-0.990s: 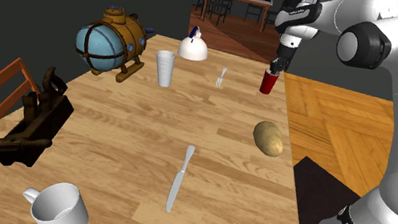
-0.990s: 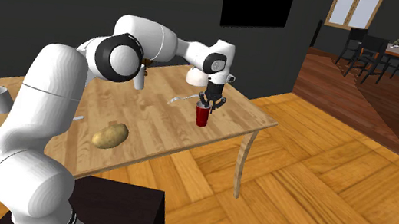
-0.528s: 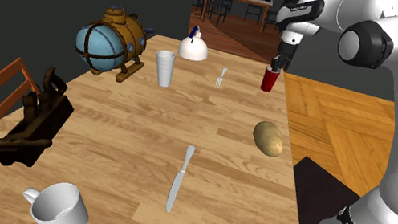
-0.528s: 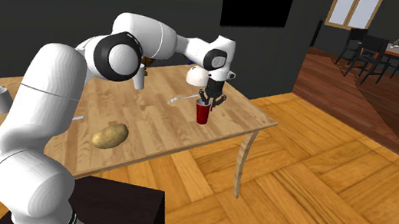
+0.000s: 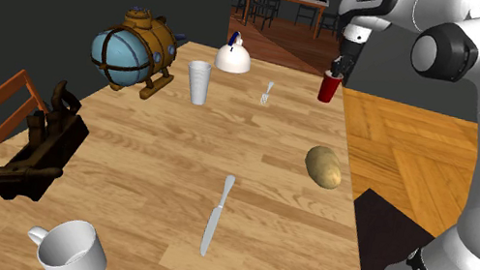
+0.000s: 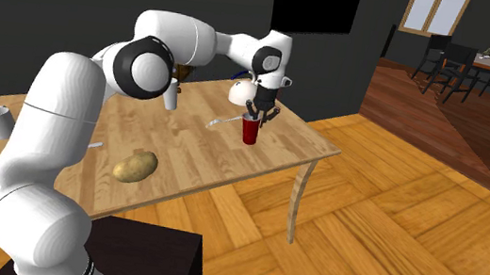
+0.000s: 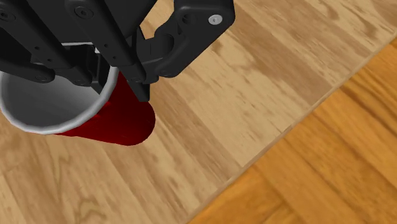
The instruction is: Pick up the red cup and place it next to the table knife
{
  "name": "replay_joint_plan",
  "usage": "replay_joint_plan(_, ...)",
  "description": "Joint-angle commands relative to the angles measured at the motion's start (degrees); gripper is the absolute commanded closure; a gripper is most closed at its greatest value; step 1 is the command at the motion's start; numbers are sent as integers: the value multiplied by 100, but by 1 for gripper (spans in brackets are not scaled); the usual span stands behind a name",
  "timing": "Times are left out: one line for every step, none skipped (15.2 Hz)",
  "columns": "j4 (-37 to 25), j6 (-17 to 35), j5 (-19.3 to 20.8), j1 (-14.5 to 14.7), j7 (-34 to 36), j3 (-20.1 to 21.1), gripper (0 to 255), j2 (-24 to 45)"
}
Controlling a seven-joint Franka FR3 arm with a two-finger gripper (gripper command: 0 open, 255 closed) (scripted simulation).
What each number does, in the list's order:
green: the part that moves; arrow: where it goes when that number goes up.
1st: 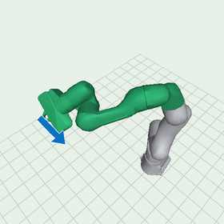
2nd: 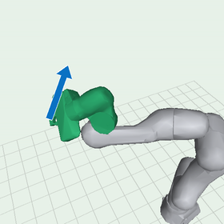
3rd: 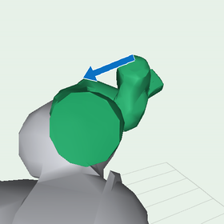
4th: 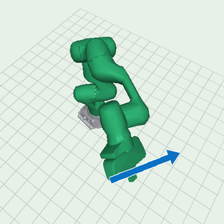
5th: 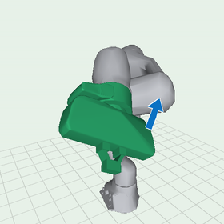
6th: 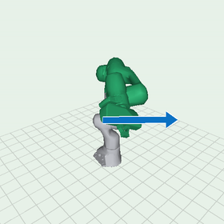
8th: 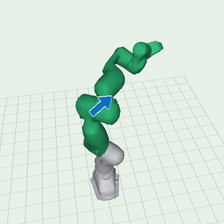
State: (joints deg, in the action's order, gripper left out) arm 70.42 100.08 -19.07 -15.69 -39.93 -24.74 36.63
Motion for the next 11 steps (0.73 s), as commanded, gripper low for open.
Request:
replay_joint_plan(-131,-156,16,-15,24,-9,255,-31)
replay_joint_plan(-203,-229,21,-26,36,-11,255,-35)
replay_joint_plan(-278,-304,25,-38,48,-13,255,-37)
replay_joint_plan(-356,-379,28,-50,59,-15,255,-38)
replay_joint_plan(-437,-456,31,-64,71,-16,255,-36)
replay_joint_plan(-522,-535,32,-78,83,-17,255,-33)
replay_joint_plan(-610,-615,33,-94,95,-17,255,-27)
replay_joint_plan(-703,-696,33,-111,107,-17,255,-20)
replay_joint_plan(-799,-779,33,-130,119,-16,255,-9)
replay_joint_plan(-900,-864,31,-149,132,-15,255,3)
replay_joint_plan(-1006,-951,28,-171,144,-13,255,19)
